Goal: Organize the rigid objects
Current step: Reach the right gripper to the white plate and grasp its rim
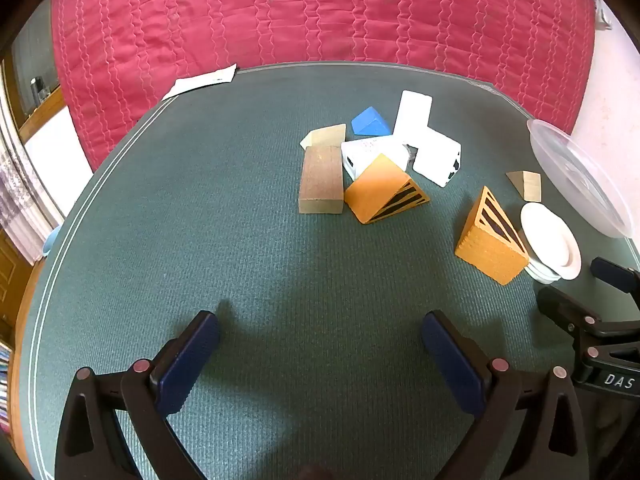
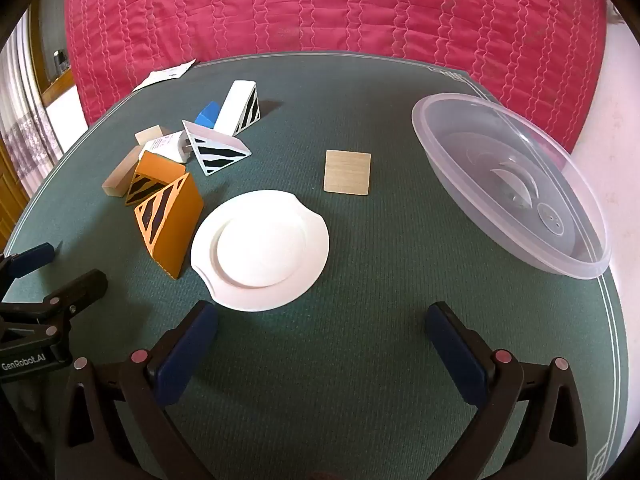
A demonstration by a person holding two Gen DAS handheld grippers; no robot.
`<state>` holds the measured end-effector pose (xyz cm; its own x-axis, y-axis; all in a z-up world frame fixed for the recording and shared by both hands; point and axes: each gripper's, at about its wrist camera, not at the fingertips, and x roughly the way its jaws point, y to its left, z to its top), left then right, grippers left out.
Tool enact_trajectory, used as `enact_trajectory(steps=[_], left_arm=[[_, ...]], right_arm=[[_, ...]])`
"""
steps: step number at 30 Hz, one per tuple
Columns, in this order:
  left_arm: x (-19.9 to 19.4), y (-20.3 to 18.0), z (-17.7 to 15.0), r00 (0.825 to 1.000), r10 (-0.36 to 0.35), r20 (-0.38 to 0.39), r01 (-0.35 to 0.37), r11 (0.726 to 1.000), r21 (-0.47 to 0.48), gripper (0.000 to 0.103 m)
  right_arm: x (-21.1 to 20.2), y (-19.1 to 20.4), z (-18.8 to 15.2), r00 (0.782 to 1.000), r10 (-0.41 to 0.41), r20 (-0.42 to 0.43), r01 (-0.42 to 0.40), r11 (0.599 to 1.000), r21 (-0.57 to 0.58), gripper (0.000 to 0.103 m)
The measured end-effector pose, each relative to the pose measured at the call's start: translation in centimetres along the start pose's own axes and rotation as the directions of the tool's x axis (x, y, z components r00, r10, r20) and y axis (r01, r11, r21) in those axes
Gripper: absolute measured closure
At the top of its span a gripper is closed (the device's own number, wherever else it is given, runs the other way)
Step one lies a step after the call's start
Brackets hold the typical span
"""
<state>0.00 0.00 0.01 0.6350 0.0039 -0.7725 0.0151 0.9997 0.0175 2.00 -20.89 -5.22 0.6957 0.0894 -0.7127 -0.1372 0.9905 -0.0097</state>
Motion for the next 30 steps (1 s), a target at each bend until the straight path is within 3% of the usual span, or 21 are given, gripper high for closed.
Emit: enact_trajectory(steps=[16,30], left_arm=[[0.2,0.0,0.0,1.000,0.005,-0.006,-0.005,1.000,-0.007,0.000],[0.2,0.1,-0.1,1.000,0.003,-0.003,-0.003,1.000,-0.008,0.000]], right_arm=[[0.2,0.3,-1.1,1.000,0.010,0.007,-0.010,0.999,-0.036,0.000],[0.1,-0.3,-0.1,0.999,0.043,-0.013,-0.044,0.995,-0.089,0.000]])
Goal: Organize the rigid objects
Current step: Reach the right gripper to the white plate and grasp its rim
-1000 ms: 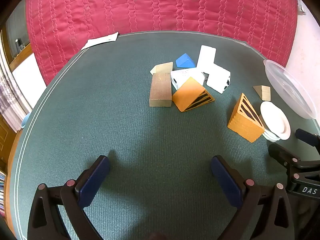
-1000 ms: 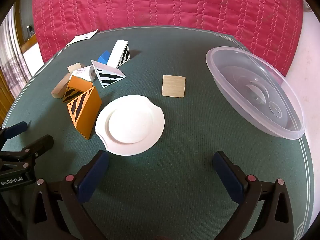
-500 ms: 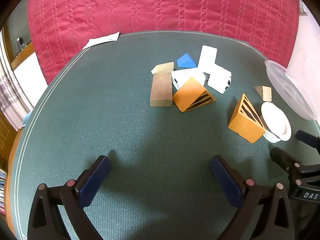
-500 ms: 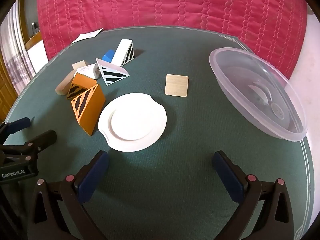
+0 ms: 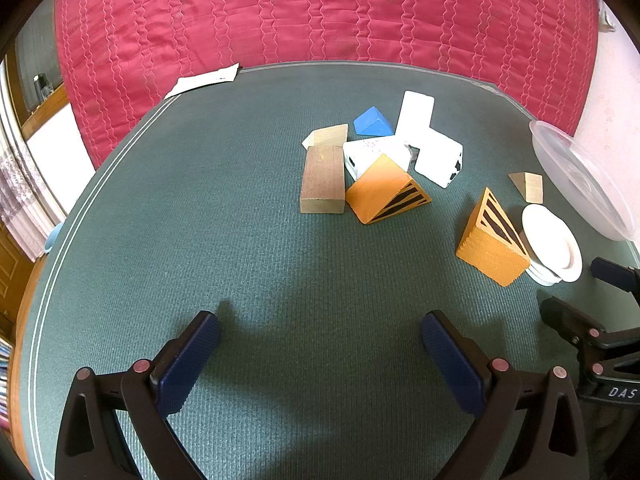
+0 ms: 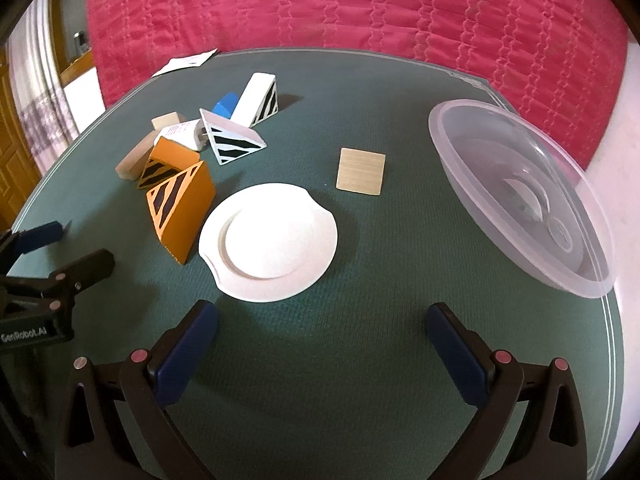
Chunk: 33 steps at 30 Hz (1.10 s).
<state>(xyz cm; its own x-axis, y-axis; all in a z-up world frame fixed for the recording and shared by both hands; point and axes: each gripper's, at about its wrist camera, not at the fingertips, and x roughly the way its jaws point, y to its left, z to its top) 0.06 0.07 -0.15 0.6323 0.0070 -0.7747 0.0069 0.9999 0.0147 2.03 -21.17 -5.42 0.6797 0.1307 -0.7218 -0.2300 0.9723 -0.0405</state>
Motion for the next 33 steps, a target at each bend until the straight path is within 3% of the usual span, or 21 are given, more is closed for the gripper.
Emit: enact_trajectory(steps=[8,13,19,24,32,33], left_arm=[[-0.1,0.0,0.0,1.000,-0.002,0.000,0.002,1.000,-0.002,0.000],[-0.1,0.0,0.0,1.000,-0.002,0.000,0.002,1.000,-0.002,0.000],[-0.1,0.1,0.0,1.000,-0.003,0.000,0.003,1.000,-0.002,0.000],[-0.1,0.1,0.0,1.000,-0.003,-0.001,0.003,1.000,-0.001,0.000],[-0.2,-0.3,0.2,1.000,0.016,0.009,-0.016,1.000,0.023,0.001],[-0.3,-0.5,0.2,1.000,0.024,0.016,-0.025,0.999,0.034,0.001]], right_arm=[[0.0,0.1,0.3,0.999,0.050,0.006,-0.050,0.999,-0.019,0.000],[0.5,0.2,1.5,0.997,0.070,0.030,-0.069,0.997,-0.028,0.006],[1.1,0.3,2.8,0.994,0.100,0.052,-0.098,0.994,-0.039,0.019],[0.8,0.6,2.9,0.986,0.151,0.072,-0.147,0.987,-0.064,0.040],[0.1,0.0,2.8,0.977,0.189,0.099,-0.185,0.982,-0.049,0.041],[-0.1,-0.1,2.7,0.977,0.189,0.102,-0.185,0.982,-0.047,0.049]])
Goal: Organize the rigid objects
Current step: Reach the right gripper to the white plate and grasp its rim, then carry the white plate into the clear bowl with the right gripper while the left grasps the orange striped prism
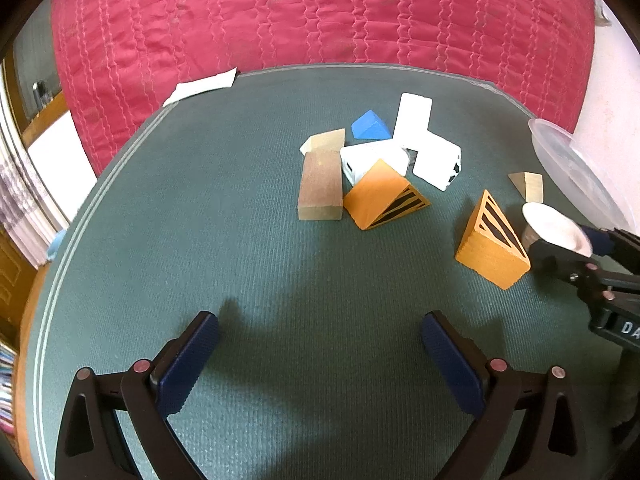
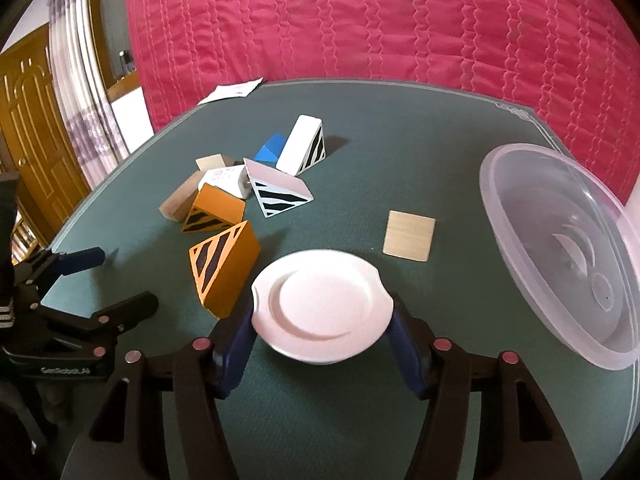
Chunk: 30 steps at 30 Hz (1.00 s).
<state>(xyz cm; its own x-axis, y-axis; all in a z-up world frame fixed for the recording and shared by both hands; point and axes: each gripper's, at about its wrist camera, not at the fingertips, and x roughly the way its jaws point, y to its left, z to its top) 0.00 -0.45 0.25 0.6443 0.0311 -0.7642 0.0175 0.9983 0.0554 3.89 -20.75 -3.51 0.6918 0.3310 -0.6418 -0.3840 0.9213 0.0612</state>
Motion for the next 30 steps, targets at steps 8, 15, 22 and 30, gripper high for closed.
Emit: enact_trajectory(steps=[8,15,22,30], left_arm=[[-1.2,-2.5,1.2,0.998,-0.019,0.054,0.016,0.999,0.046,0.002],[-1.5,-5.4,3.0,0.995,-0.062,0.076,0.055,0.995,0.086,0.002],[-0.1,-7.1,4.1,0.996,-0.084,0.037,0.081,0.994,0.070,0.014],[1.8,-7.8,4.4,0.996,-0.089,-0.016,0.090,0.995,0.034,0.048]], right_arm=[[-1.5,-1.5,-1.4,1.000,-0.010,0.003,0.010,1.000,0.017,0.049],[-2.6,-3.4,-2.6,1.000,-0.011,0.018,0.009,0.998,0.066,0.049],[-2.8,-4.2,-2.8,0.999,0.021,0.031,-0.024,0.994,0.103,0.049],[-2.9,-4.5,-2.8,0.999,0.036,0.041,-0.040,0.991,0.127,0.049]])
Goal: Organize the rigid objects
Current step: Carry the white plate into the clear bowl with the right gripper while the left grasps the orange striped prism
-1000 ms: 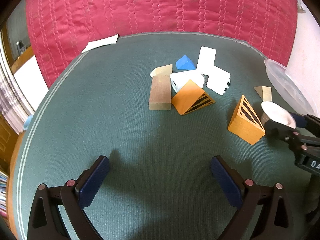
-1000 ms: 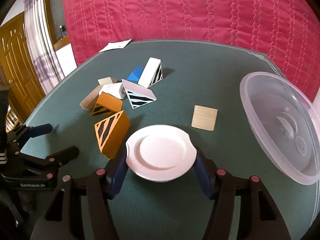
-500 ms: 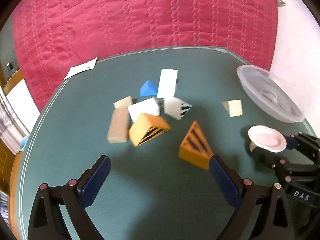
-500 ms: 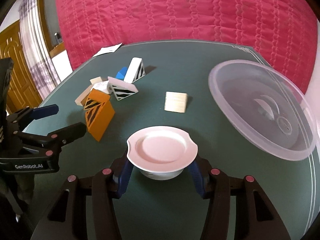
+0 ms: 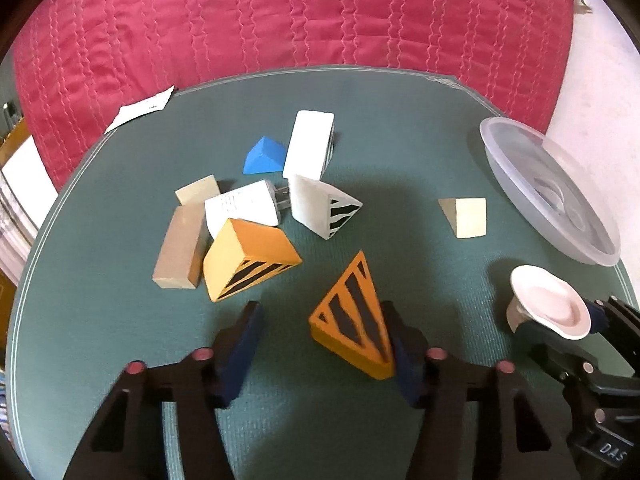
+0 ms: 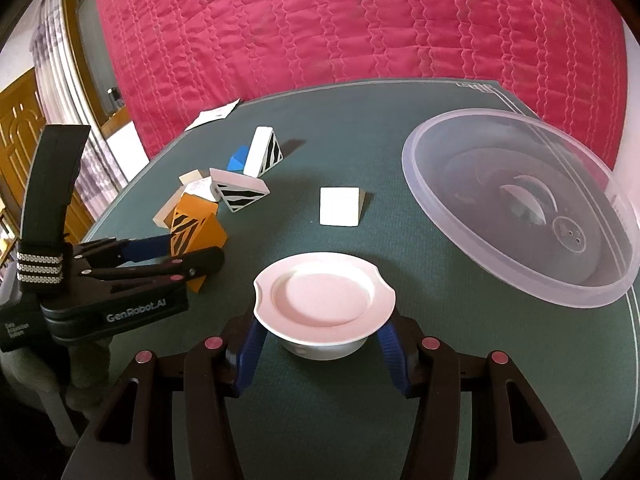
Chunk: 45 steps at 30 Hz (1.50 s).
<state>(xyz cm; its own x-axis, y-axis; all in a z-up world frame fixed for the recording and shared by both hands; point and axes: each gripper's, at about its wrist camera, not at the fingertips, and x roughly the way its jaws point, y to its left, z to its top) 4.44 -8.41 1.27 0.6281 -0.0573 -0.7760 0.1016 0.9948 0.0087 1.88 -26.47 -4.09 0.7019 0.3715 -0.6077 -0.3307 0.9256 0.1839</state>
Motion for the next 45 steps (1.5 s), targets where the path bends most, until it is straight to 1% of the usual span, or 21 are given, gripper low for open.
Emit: enact_trajectory(steps=[2,3,4,10,15,20,22,28,32,38,40,42,45], left_arm=[[-0.2,-0.2,-0.2,1.000,-0.007,0.009,0.007,1.000,0.001,0.062],[-0.3,-0.3,-0.3,1.000,-0.010,0.012,0.010,1.000,0.000,0.065],[-0.4,-0.3,-0.4,1.000,-0.017,0.016,0.017,1.000,-0.001,0.072],[-0.8,-0.3,-0.7,0.998,-0.046,0.038,0.047,0.999,-0.011,0.072],[-1.3,-0.6,-0.8,0.998,-0.030,0.061,0.030,1.000,-0.002,0.072],[-1.7,-1.0,-0.6,0.997,-0.019,0.075,0.018,1.000,0.013,0.072],[-1.7,-1.0,-0.5,0.997,-0.017,0.077,0.016,1.000,0.017,0.072],[-2.0,-1.7,-0.3,0.996,-0.021,0.083,0.019,0.999,0.028,0.072],[-2.2,-2.4,0.0,0.996,-0.026,0.088,0.022,0.999,0.044,0.072],[-2.5,-3.1,0.5,0.995,-0.029,0.097,0.022,0.997,0.069,0.072],[-2.7,-3.4,0.8,0.994,-0.031,0.104,0.023,0.997,0.077,0.072],[-2.9,-3.7,1.0,0.994,-0.034,0.108,0.025,0.996,0.084,0.072],[-3.0,-4.3,1.3,0.992,-0.041,0.115,0.030,0.995,0.098,0.072]], right_arm=[[0.0,0.0,0.0,1.000,0.003,0.002,-0.003,1.000,0.001,0.049],[-0.1,0.0,0.0,1.000,0.005,0.003,-0.005,1.000,0.003,0.049],[-0.1,0.0,0.0,1.000,0.008,0.006,-0.008,1.000,0.004,0.049],[-0.6,0.0,-0.1,0.999,0.020,0.034,-0.020,1.000,0.008,0.049],[-1.5,0.2,0.1,0.997,0.029,0.073,-0.030,1.000,0.005,0.049],[-3.1,-1.1,1.0,0.992,0.011,0.128,-0.018,0.998,0.053,0.049],[-3.6,-1.9,1.4,0.989,-0.011,0.148,0.000,0.997,0.074,0.049],[-5.5,-5.5,2.6,0.971,-0.117,0.207,0.084,0.983,0.160,0.049],[-6.6,-8.0,3.2,0.953,-0.190,0.236,0.140,0.967,0.215,0.049],[-6.3,-11.2,3.6,0.938,-0.271,0.218,0.200,0.933,0.301,0.049],[-5.9,-12.6,3.6,0.930,-0.304,0.206,0.219,0.909,0.354,0.048],[-5.6,-13.7,3.3,0.926,-0.325,0.190,0.233,0.890,0.391,0.039],[-5.5,-14.7,3.0,0.924,-0.337,0.183,0.234,0.874,0.427,0.039]])
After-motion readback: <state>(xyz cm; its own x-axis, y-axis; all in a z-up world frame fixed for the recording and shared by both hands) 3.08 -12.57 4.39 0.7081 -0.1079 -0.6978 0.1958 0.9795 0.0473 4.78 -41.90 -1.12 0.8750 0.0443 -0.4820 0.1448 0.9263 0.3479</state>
